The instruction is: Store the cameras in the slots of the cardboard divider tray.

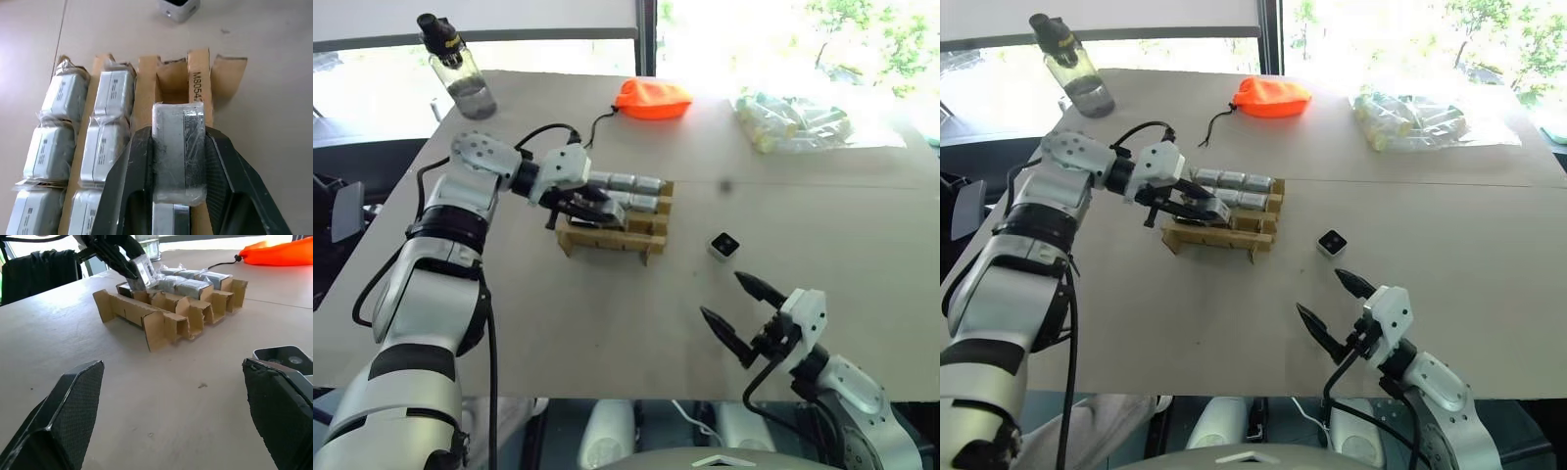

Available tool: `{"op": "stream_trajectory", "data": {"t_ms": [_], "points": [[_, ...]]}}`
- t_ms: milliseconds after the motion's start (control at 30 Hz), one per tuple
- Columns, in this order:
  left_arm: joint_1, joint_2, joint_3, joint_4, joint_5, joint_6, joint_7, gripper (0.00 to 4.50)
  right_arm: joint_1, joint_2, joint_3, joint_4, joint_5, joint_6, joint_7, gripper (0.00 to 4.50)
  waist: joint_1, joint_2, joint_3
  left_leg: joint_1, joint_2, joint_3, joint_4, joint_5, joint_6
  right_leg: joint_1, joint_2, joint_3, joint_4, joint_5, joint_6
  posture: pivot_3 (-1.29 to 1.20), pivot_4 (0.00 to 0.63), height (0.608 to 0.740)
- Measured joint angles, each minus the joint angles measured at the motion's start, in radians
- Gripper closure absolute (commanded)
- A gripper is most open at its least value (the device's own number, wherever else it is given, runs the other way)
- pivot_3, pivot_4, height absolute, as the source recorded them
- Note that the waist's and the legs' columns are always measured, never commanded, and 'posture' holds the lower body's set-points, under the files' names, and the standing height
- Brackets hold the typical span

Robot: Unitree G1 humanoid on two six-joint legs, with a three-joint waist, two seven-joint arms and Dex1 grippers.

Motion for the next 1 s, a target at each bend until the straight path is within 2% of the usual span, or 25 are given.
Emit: {"op": "stream_trajectory", "data": {"t_ms": [367,600,633,700,733,767,800,867,900,1000], "points": [[-0.062,-0.066,-0.042,0.138,0.094,-0.104,0.002,3.72,0.01,-0.004,0.003,0.002,-0.031,-0.054,-0.013,0.0,0.001,-0.001,0.0,0.0,0.0,0.0,0.0,0.0,0.001,0.0,0.0,0.0,0.0,0.0,0.0,0.0,0.15,0.726],[-0.086,-0.097,-0.043,0.188,0.162,-0.099,0.007,3.72,0.006,-0.006,0.006,0.004,-0.036,-0.068,-0.016,0.0,0.001,-0.001,0.0,-0.001,0.0,0.0,0.0,-0.001,0.002,0.0,0.0,0.0,-0.001,0.0,0.0,0.0,0.15,0.726],[-0.092,-0.103,-0.043,0.195,0.174,-0.099,0.007,3.22,0.004,-0.007,0.007,0.005,-0.036,-0.069,-0.015,0.0,0.001,-0.001,0.0,-0.001,0.0,0.0,0.0,-0.001,0.002,0.0,0.0,-0.001,-0.001,0.0,0.0,0.0,0.15,0.726],[-0.093,-0.106,-0.042,0.197,0.186,-0.099,0.005,2.53,0.002,-0.007,0.007,0.006,-0.037,-0.07,-0.015,0.0,0.0,-0.001,0.0,-0.001,0.0,0.0,0.0,-0.001,0.002,0.0,0.0,0.0,-0.001,0.0,0.0,0.0,0.15,0.726],[-0.096,-0.11,-0.034,0.198,0.19,-0.099,0.005,1.99,0.001,-0.007,0.007,0.009,-0.037,-0.071,-0.015,0.0,0.0,-0.001,-0.001,-0.001,0.0,0.0,0.0,-0.001,0.002,0.0,0.0,-0.001,-0.002,0.0,0.0,0.0,0.15,0.726],[-0.097,-0.111,-0.034,0.198,0.19,-0.099,0.004,1.75,0.001,-0.008,0.007,0.01,-0.037,-0.071,-0.015,0.0,0.0,-0.001,-0.001,-0.001,0.0,0.0,0.0,-0.001,0.002,0.0,0.0,0.0,-0.001,0.0,0.0,0.0,0.15,0.726],[-0.098,-0.119,-0.017,0.198,0.19,-0.096,0.005,1.19,0.0,-0.009,0.007,0.012,-0.038,-0.072,-0.015,0.0,0.001,-0.001,-0.001,-0.001,0.0,0.0,0.0,-0.001,0.002,0.0,0.0,0.0,-0.001,0.0,0.0,0.0,0.15,0.726],[-0.097,-0.136,0.002,0.196,0.177,-0.088,0.003,0.34,0.0,-0.012,0.008,0.013,-0.042,-0.072,-0.015,0.0,0.001,-0.001,-0.001,-0.001,0.0,-0.001,0.001,-0.001,0.002,0.0,0.0,-0.001,-0.001,0.0,0.0,0.0,0.15,0.726],[-0.094,-0.137,0.005,0.19,0.162,-0.082,0.002,0.07,0.001,-0.018,0.008,0.013,-0.044,-0.071,-0.015,0.0,0.0,-0.001,-0.001,-0.001,0.0,-0.001,0.001,-0.001,0.002,0.0,0.0,-0.001,-0.001,0.0,0.0,0.0,0.15,0.726],[-0.066,-0.12,0.012,0.134,0.122,-0.073,0.001,0.07,0.009,-0.038,0.006,0.013,-0.049,-0.066,-0.016,0.0,-0.002,-0.001,-0.001,-0.001,0.0,-0.001,0.001,-0.001,0.002,0.0,0.0,0.0,0.0,0.0,0.0,0.0,0.15,0.726]]}}
